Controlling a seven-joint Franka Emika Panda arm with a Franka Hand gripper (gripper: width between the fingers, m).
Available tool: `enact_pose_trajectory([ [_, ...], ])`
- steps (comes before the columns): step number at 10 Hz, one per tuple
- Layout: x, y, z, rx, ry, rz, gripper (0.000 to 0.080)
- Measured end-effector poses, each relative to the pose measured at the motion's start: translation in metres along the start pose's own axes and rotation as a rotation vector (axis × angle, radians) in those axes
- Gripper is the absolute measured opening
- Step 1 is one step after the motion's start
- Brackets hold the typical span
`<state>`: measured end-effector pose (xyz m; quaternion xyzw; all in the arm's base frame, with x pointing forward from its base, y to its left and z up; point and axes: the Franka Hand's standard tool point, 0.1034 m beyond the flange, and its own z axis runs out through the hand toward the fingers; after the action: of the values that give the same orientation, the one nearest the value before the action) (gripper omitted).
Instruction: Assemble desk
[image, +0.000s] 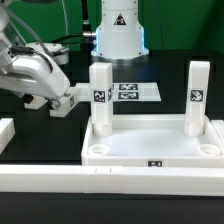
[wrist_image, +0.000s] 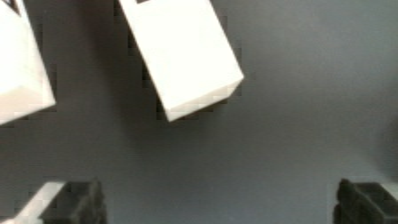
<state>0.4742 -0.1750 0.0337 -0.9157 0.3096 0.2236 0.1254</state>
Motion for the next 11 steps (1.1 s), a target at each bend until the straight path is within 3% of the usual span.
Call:
enact_pose_trajectory([
  [1,0.0,0.0,0.001,-0.001,0.0,0.0,0.0649],
  [5,-0.013,0.003,0.011,0.014,-0.251,-0.011,0.0649],
  [6,-0.011,-0.001,0.007,0.009,-0.288,-0.005,0.0649],
  [9,-0.015,0.004,0.016,0.007,-0.444,0.006,0.0649],
  [11,-0.016,0.006,0.031,-0.006,-0.535,0.011,0.0649],
])
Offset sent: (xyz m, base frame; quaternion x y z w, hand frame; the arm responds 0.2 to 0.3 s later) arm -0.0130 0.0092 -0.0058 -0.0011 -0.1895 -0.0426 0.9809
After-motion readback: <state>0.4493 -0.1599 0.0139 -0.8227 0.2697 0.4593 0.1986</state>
